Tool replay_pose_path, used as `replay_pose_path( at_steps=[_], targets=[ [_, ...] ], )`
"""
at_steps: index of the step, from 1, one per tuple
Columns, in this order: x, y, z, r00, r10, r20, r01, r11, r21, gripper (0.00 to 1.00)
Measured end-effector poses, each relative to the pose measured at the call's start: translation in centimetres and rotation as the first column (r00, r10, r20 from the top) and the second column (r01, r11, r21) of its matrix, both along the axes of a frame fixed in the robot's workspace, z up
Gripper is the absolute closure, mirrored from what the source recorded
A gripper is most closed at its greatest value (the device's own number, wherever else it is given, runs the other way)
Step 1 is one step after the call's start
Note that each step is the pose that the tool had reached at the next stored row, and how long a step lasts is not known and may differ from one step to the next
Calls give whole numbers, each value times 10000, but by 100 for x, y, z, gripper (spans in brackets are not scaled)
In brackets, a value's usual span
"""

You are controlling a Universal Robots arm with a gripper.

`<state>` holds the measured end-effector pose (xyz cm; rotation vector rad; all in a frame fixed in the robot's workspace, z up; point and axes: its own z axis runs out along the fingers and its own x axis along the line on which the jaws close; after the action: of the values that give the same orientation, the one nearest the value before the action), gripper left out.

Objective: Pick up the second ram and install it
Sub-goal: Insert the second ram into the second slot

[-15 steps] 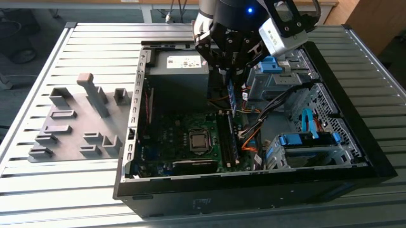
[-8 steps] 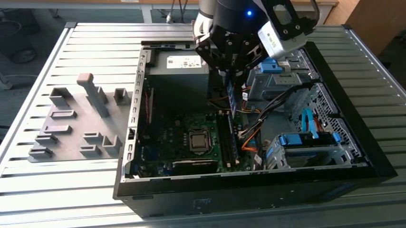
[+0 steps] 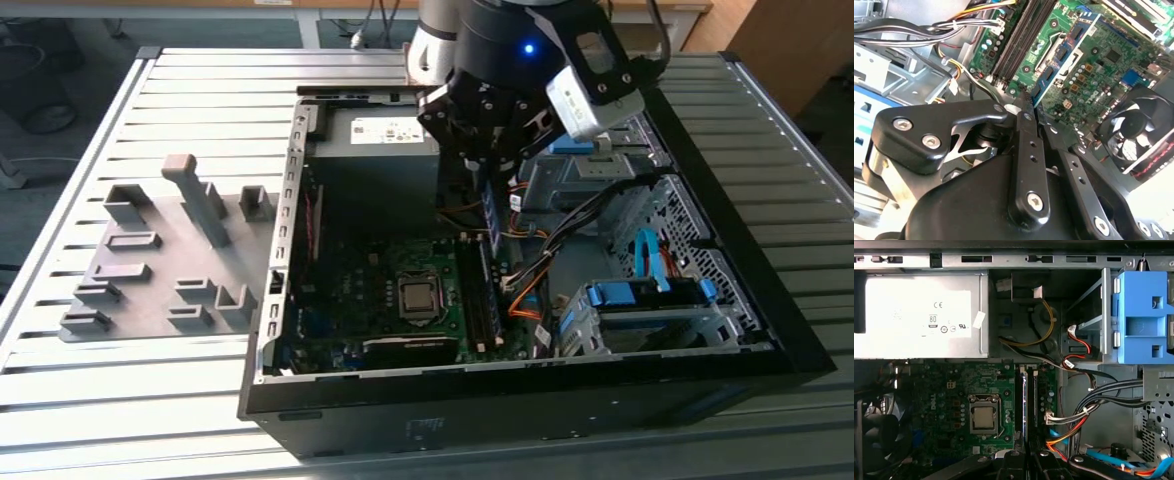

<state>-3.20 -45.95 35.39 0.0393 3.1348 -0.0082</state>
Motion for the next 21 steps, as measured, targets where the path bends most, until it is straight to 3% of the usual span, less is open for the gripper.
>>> replay_pose_path(
  at_steps=[3, 21],
  targets=[
    [10, 0, -27, 10000, 0, 0, 0, 10000, 0, 86],
    [31, 1, -351, 10000, 88, -36, -88, 10000, 3, 86]
  ],
)
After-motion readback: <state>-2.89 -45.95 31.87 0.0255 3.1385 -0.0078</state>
